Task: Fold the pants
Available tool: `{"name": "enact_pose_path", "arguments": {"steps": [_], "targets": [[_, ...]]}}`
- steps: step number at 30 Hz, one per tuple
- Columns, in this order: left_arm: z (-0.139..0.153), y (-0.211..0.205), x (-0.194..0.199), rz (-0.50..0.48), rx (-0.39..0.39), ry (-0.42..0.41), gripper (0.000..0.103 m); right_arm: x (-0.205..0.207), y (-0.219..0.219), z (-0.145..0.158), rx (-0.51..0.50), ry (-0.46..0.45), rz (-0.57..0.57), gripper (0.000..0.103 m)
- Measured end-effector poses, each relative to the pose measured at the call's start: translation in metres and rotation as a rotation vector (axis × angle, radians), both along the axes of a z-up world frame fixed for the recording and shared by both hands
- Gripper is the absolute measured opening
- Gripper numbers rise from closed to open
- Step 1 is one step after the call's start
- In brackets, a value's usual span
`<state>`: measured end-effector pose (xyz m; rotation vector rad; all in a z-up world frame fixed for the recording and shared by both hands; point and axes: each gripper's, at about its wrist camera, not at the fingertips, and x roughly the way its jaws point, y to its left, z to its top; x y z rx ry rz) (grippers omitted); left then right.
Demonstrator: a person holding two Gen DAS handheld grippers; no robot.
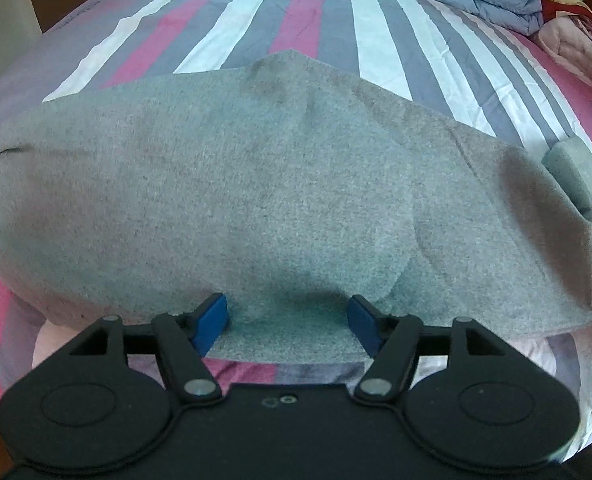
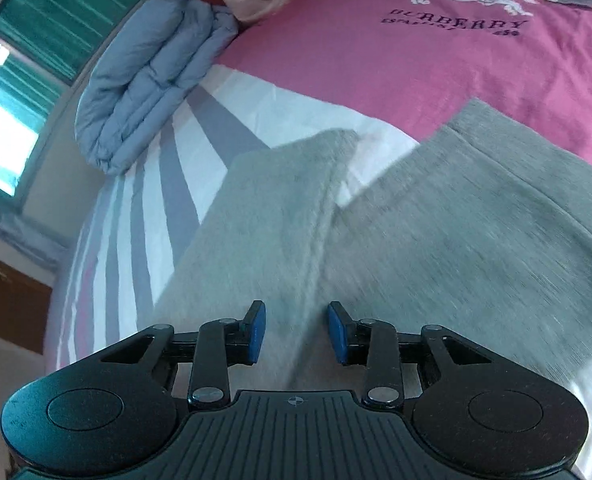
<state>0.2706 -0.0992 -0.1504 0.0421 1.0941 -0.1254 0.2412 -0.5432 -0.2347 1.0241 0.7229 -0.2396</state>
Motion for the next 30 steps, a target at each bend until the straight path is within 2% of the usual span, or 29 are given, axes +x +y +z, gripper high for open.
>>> {"name": "enact_pose_path", "arguments": {"steps": [1, 2, 4, 7, 10, 11, 13, 16, 18, 21, 22, 23, 25, 28, 30], "targets": [[0.000, 0.000, 0.000, 0.000, 0.002, 0.000, 0.060, 0.002, 0.001, 0.003, -0.005, 0.001, 0.002, 0.010], [-0.001, -0.002, -0.001, -0.001, 0.005, 0.000, 0.060, 0.003, -0.001, 0.004, -0.008, 0.001, -0.005, 0.008], [-0.001, -0.003, -0.001, -0.004, 0.010, -0.002, 0.060, 0.002, 0.001, 0.021, -0.044, -0.062, -0.017, 0.006], [0.000, -0.003, 0.000, -0.006, 0.008, -0.001, 0.061, -0.007, 0.006, 0.071, -0.233, -0.214, 0.004, 0.006], [0.000, 0.000, -0.001, 0.000, -0.003, -0.001, 0.061, -0.037, 0.009, 0.106, -0.357, -0.323, 0.015, 0.006], [0.000, 0.000, -0.001, -0.001, -0.002, -0.002, 0.061, -0.046, 0.013, 0.104, -0.390, -0.312, 0.020, 0.006], [0.000, -0.001, -0.003, -0.007, 0.003, -0.007, 0.061, -0.059, 0.018, 0.078, -0.404, -0.213, 0.040, 0.006], [0.000, -0.002, -0.002, -0.012, 0.010, -0.009, 0.061, -0.080, 0.012, 0.026, -0.308, -0.041, 0.025, 0.006], [0.000, -0.002, -0.002, -0.010, 0.011, -0.007, 0.061, -0.089, 0.004, 0.009, -0.227, 0.007, 0.032, 0.006], [0.001, -0.002, -0.002, -0.004, 0.009, -0.007, 0.061, -0.100, -0.012, 0.007, -0.137, -0.020, -0.003, 0.007], [0.001, -0.002, -0.002, -0.004, 0.012, -0.008, 0.061, -0.102, -0.018, 0.007, -0.104, -0.038, -0.019, 0.016], [0.000, -0.003, -0.002, -0.003, 0.014, -0.009, 0.062, -0.102, -0.026, 0.005, -0.053, -0.055, -0.038, 0.038], [0.000, -0.003, -0.003, -0.001, 0.017, -0.010, 0.062, -0.103, -0.045, 0.000, 0.055, -0.087, -0.090, 0.064], [0.001, -0.002, -0.002, -0.001, 0.016, -0.007, 0.062, -0.099, -0.062, 0.000, 0.128, -0.132, -0.142, 0.064], [0.000, -0.003, -0.002, -0.001, 0.021, -0.007, 0.062, -0.095, -0.066, 0.001, 0.143, -0.119, -0.154, 0.064]]}}
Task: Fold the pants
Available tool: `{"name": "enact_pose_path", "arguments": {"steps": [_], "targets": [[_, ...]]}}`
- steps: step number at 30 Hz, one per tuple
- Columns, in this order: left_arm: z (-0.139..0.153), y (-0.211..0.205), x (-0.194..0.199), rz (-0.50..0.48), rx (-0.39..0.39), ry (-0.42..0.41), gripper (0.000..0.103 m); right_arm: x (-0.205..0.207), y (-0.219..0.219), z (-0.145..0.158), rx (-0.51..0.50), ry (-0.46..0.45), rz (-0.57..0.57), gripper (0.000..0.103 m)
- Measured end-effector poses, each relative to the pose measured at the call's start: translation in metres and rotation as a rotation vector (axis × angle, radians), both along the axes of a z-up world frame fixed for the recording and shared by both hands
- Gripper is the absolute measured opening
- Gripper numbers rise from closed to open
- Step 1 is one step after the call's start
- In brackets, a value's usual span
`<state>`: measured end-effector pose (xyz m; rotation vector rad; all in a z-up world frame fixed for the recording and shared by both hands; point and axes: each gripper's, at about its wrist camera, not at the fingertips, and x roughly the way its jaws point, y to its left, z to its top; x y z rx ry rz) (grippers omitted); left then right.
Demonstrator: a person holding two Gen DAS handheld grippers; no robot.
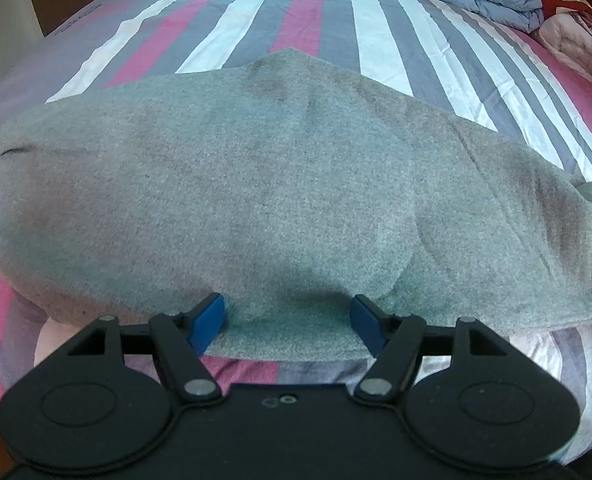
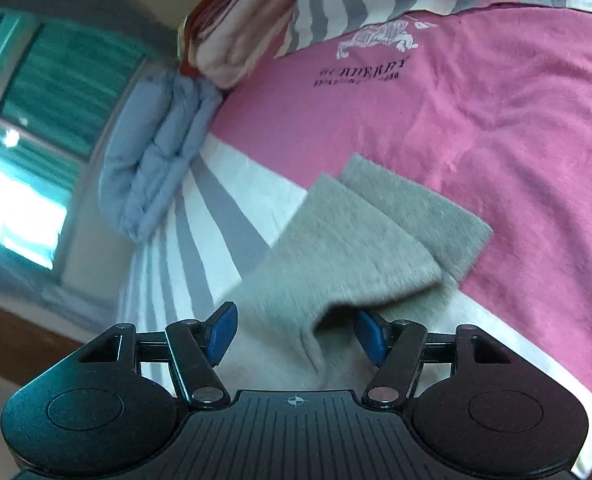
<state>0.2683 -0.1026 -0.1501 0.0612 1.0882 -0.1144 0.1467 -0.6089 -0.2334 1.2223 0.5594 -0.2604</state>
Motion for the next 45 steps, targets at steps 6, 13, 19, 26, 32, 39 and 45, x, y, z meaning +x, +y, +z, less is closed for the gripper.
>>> {"name": "enact_pose_path", "arguments": {"steps": [6, 13, 19, 26, 32, 39, 45], "targets": [[0.000, -0.001, -0.001, 0.002, 0.004, 0.000, 0.063, 0.028, -0.009, -0.017, 0.102, 0.089, -0.087, 0.012], [0.002, 0.001, 0.000, 0.008, 0.000, 0.002, 0.065, 0.033, 0.005, 0.108, -0.238, -0.298, -0.045, 0.005], [0.001, -0.001, -0.001, -0.005, 0.025, -0.008, 0.066, 0.003, -0.002, 0.030, -0.297, 0.007, -0.067, 0.005], [0.002, -0.002, -0.001, 0.001, 0.025, -0.005, 0.066, -0.003, -0.004, -0.006, -0.269, 0.173, 0.011, 0.006], [0.001, -0.002, 0.000, 0.000, 0.027, -0.006, 0.066, -0.031, -0.014, 0.001, -0.165, 0.136, 0.008, 0.011], [0.001, -0.002, -0.001, -0.001, 0.028, -0.006, 0.067, -0.028, -0.021, -0.013, -0.064, 0.122, 0.000, 0.018], [0.001, -0.003, -0.001, 0.000, 0.034, -0.002, 0.068, 0.004, -0.026, -0.003, -0.066, 0.102, -0.020, 0.021]]}}
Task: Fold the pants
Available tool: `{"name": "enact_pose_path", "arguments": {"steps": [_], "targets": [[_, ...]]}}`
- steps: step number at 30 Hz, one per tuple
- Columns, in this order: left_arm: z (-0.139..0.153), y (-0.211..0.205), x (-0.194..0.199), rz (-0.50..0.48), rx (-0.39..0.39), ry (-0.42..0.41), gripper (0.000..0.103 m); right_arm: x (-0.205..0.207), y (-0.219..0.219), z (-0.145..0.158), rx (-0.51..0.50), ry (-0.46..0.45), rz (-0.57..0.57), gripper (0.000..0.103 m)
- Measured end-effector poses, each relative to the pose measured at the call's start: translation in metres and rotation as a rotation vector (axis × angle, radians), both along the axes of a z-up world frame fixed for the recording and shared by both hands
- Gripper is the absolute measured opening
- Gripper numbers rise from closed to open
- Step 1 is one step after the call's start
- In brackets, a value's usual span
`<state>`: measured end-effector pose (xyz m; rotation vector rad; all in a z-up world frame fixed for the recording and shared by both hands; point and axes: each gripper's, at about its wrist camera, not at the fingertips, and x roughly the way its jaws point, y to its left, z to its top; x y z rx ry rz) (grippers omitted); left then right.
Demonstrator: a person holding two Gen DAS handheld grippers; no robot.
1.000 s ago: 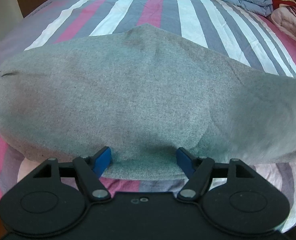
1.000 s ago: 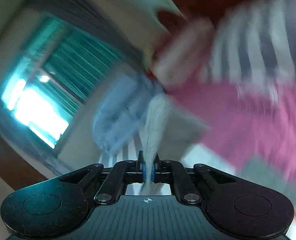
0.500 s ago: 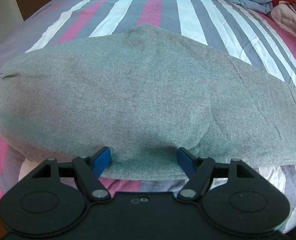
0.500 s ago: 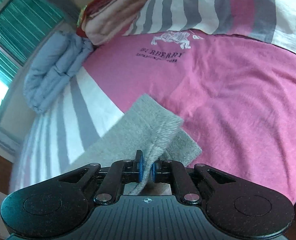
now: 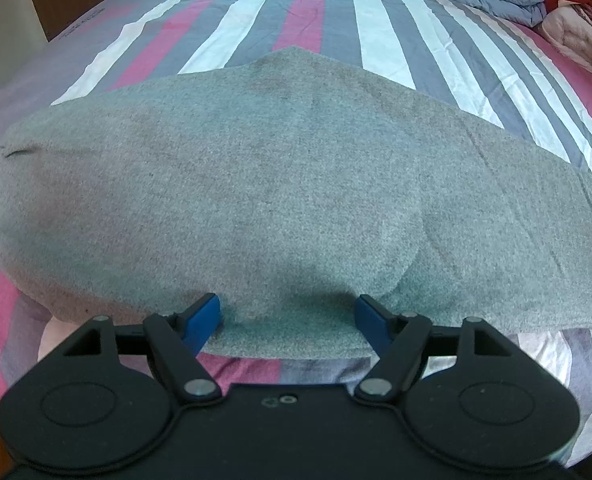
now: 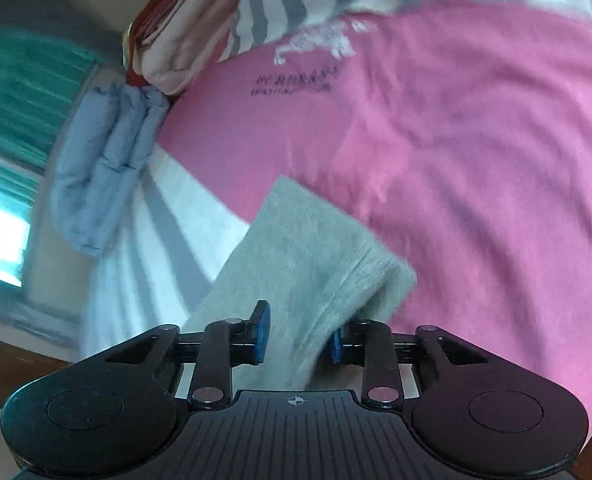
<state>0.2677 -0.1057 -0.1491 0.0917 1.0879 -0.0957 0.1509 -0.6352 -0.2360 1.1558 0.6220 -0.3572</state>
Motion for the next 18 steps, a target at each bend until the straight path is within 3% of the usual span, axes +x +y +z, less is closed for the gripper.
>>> {"name": "enact_pose_path", "arguments": {"steps": [1, 4, 6, 8, 10, 12, 15, 17, 18], "targets": [[0.000, 0.000, 0.000, -0.001, 0.002, 0.001, 0.068, 0.007, 0.000, 0.011, -0.012, -0.039, 0.006, 0.009], [0.001, 0.001, 0.000, 0.006, -0.005, 0.001, 0.070, 0.017, 0.000, 0.067, -0.142, -0.237, 0.009, 0.008], [-0.001, 0.002, 0.000, 0.010, -0.002, 0.001, 0.070, 0.012, 0.003, 0.082, -0.219, -0.285, 0.009, 0.008], [-0.002, -0.001, -0.001, 0.008, 0.009, -0.003, 0.071, 0.006, 0.003, 0.061, -0.203, -0.220, -0.003, 0.008], [-0.002, -0.002, -0.002, 0.004, 0.017, -0.007, 0.071, 0.002, 0.006, 0.021, -0.209, -0.051, 0.005, 0.008], [-0.002, -0.001, -0.002, 0.001, 0.016, -0.006, 0.071, -0.001, 0.002, -0.013, -0.133, 0.060, 0.031, 0.008], [-0.001, -0.001, 0.000, 0.006, 0.014, -0.001, 0.072, -0.017, -0.003, -0.014, -0.095, 0.042, 0.024, 0.011], [-0.001, -0.001, -0.001, 0.008, 0.014, -0.004, 0.072, -0.028, -0.007, 0.001, -0.126, 0.022, 0.019, 0.031], [-0.001, -0.001, -0.001, 0.007, 0.016, -0.007, 0.072, -0.035, -0.011, 0.008, -0.145, 0.015, 0.010, 0.036]]}}
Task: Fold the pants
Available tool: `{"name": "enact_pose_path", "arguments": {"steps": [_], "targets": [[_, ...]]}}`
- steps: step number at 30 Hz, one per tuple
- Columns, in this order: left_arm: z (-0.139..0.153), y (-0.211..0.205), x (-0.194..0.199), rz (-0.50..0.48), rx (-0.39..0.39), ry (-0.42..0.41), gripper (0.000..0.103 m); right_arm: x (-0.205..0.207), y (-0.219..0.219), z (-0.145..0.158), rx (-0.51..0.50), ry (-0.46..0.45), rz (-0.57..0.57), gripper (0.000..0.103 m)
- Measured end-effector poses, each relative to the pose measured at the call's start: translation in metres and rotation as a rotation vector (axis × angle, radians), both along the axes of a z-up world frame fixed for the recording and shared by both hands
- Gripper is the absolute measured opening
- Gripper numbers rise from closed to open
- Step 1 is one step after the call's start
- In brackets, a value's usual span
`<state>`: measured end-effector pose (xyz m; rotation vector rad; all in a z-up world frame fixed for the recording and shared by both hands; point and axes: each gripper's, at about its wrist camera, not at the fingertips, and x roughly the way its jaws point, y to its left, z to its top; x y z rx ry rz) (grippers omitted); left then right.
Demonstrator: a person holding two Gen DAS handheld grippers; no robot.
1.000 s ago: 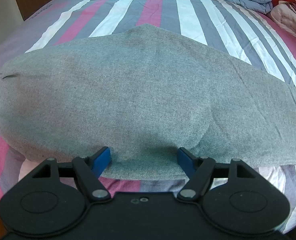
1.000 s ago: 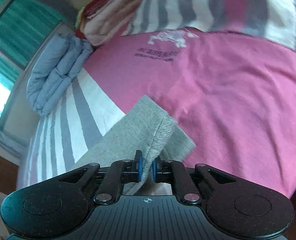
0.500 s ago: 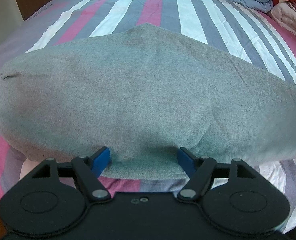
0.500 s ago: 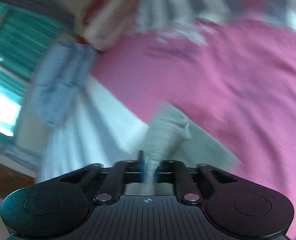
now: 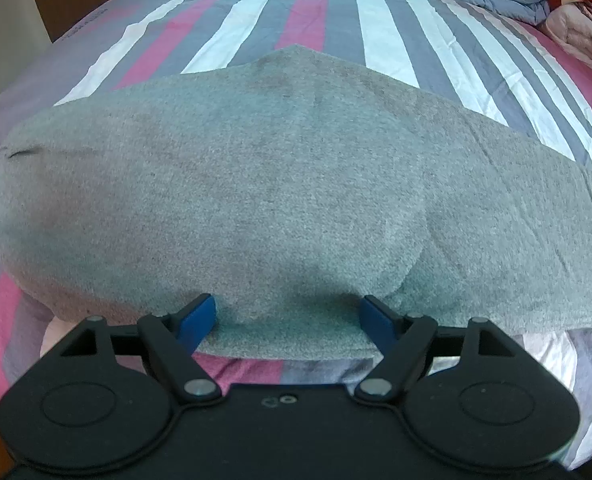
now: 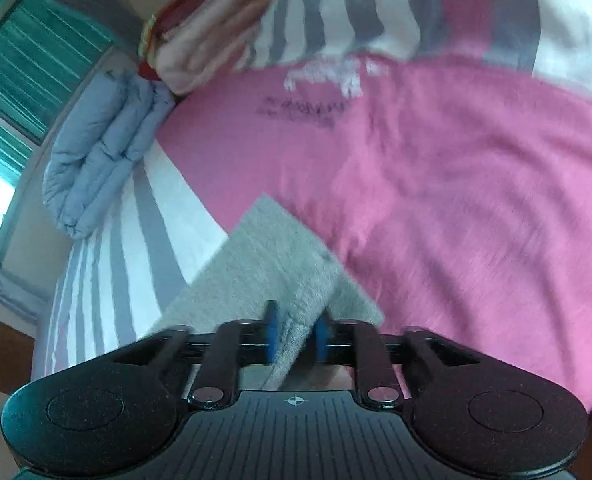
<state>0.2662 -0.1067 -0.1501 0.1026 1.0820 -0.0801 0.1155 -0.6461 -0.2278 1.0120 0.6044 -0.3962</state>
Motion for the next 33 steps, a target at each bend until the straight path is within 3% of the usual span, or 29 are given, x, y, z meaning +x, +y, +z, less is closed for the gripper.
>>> {"name": "enact_pose_path", "arguments": {"steps": [2, 3, 7, 10, 12, 13, 15, 17, 18, 23, 24, 25, 26, 28, 29, 31, 33], "targets": [[0.000, -0.001, 0.000, 0.000, 0.002, -0.003, 0.072, -0.008, -0.006, 0.003, -0.005, 0.028, -0.006, 0.053], [0.000, -0.001, 0.000, 0.000, 0.002, -0.002, 0.072, -0.013, -0.010, -0.002, 0.025, 0.040, -0.007, 0.055], [0.000, -0.001, 0.000, 0.000, 0.002, 0.000, 0.072, -0.021, -0.012, -0.028, 0.184, 0.009, -0.026, 0.055], [0.000, -0.001, 0.000, 0.003, 0.004, -0.002, 0.072, -0.012, -0.011, -0.041, 0.247, -0.044, -0.053, 0.055], [-0.001, -0.002, 0.000, 0.005, 0.008, -0.004, 0.073, -0.001, -0.008, -0.046, 0.281, -0.061, -0.041, 0.035], [-0.001, -0.003, -0.001, 0.006, 0.011, -0.005, 0.073, 0.006, -0.005, -0.051, 0.315, -0.060, -0.021, 0.014], [-0.001, -0.004, -0.001, 0.008, 0.016, -0.005, 0.073, 0.013, -0.003, -0.060, 0.332, -0.054, -0.045, 0.012], [-0.001, -0.004, 0.000, 0.008, 0.020, -0.002, 0.074, 0.019, 0.000, -0.052, 0.271, -0.044, -0.061, 0.011], [-0.001, -0.004, 0.000, 0.008, 0.021, 0.000, 0.074, 0.022, 0.002, -0.033, 0.185, -0.068, -0.050, 0.010], [0.000, -0.004, 0.000, 0.020, 0.020, -0.004, 0.081, 0.029, 0.020, 0.081, -0.238, -0.312, 0.060, 0.010], [-0.001, -0.004, 0.001, 0.019, 0.024, -0.001, 0.081, 0.029, 0.031, 0.089, -0.363, -0.295, 0.081, 0.010], [-0.002, -0.004, 0.001, 0.016, 0.027, -0.001, 0.081, 0.033, 0.036, 0.081, -0.401, -0.235, 0.096, 0.010], [-0.002, -0.006, 0.000, 0.015, 0.029, 0.000, 0.081, 0.038, 0.031, 0.064, -0.364, -0.154, 0.091, 0.010], [-0.002, -0.008, -0.001, 0.006, 0.042, -0.002, 0.081, 0.037, 0.010, 0.016, -0.197, 0.006, 0.044, 0.010], [-0.002, -0.008, -0.001, 0.004, 0.046, -0.003, 0.081, 0.037, 0.009, -0.002, -0.172, 0.074, 0.052, 0.010], [-0.002, -0.007, 0.000, 0.002, 0.048, -0.003, 0.081, 0.034, 0.014, -0.015, -0.189, 0.117, 0.077, 0.010], [-0.001, -0.006, 0.000, 0.008, 0.039, 0.000, 0.081, 0.031, 0.007, -0.016, -0.122, 0.120, 0.055, 0.017]]}}
